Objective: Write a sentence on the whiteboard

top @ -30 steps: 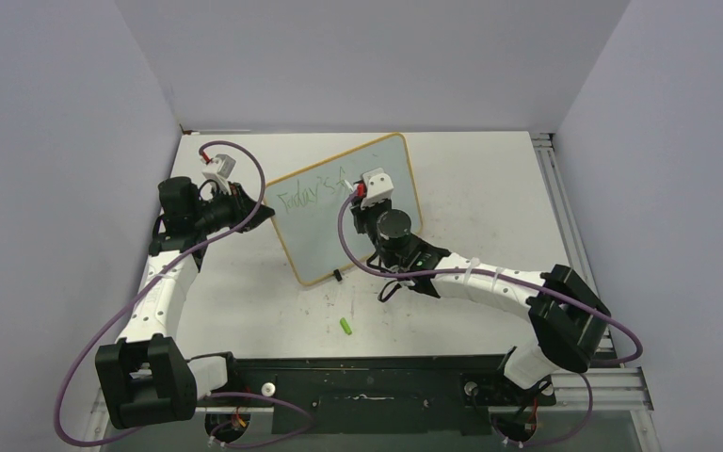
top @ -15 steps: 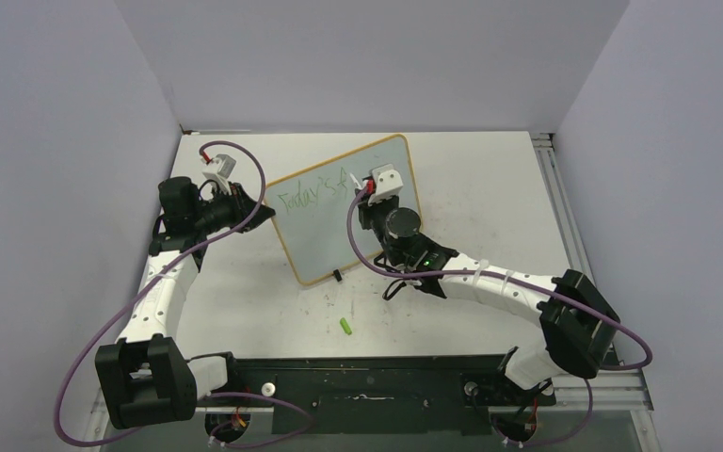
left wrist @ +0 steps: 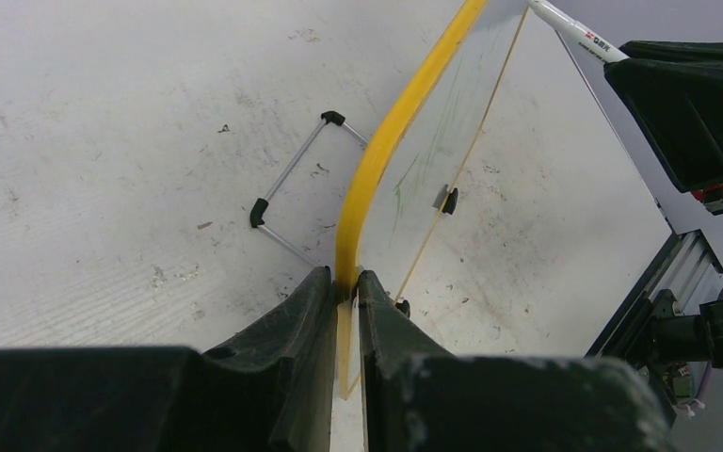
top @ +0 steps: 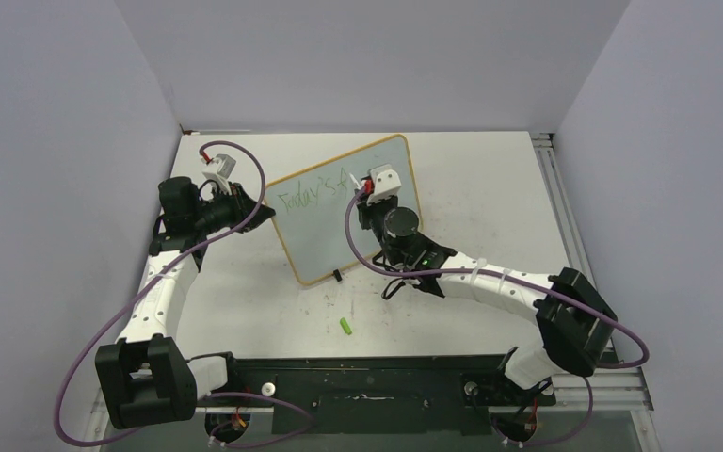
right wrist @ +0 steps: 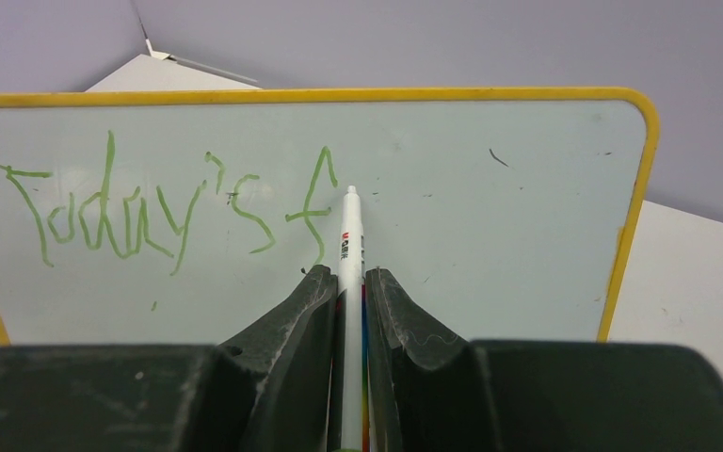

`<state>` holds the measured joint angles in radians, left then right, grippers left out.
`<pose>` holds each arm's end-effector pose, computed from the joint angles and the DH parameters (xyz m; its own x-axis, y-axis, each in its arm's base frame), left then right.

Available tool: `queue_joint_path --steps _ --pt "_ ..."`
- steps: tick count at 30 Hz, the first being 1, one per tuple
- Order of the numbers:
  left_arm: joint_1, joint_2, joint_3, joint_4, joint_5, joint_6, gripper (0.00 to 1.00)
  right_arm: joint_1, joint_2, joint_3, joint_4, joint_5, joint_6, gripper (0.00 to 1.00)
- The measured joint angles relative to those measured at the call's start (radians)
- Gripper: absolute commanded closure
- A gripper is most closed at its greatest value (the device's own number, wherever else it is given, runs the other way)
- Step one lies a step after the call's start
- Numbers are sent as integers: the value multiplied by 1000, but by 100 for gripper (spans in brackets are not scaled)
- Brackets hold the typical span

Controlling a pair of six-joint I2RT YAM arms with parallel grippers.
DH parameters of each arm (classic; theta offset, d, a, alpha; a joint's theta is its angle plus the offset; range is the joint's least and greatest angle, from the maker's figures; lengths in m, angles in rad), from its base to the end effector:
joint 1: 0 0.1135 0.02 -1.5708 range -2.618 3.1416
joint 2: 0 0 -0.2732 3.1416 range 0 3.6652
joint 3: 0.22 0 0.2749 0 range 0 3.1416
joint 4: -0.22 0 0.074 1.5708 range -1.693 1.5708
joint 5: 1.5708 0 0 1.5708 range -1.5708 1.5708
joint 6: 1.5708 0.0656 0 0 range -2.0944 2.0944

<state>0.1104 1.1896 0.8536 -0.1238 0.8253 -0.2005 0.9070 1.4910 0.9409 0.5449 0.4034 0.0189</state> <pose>0.3011 -0.0151 0.2827 -0.5477 -0.1966 -0.8133 0.4803 0.7220 -0.4980 0.2622 0.2934 0.2960 -0.0123 0.0125 -0.9998 -0.4824 0.8758 0.0169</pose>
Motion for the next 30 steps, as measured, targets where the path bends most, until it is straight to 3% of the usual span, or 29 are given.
queue_joint_path --steps 30 --pt "0 0 0 -2 -4 0 100 -10 24 -55 -1 1 47 95"
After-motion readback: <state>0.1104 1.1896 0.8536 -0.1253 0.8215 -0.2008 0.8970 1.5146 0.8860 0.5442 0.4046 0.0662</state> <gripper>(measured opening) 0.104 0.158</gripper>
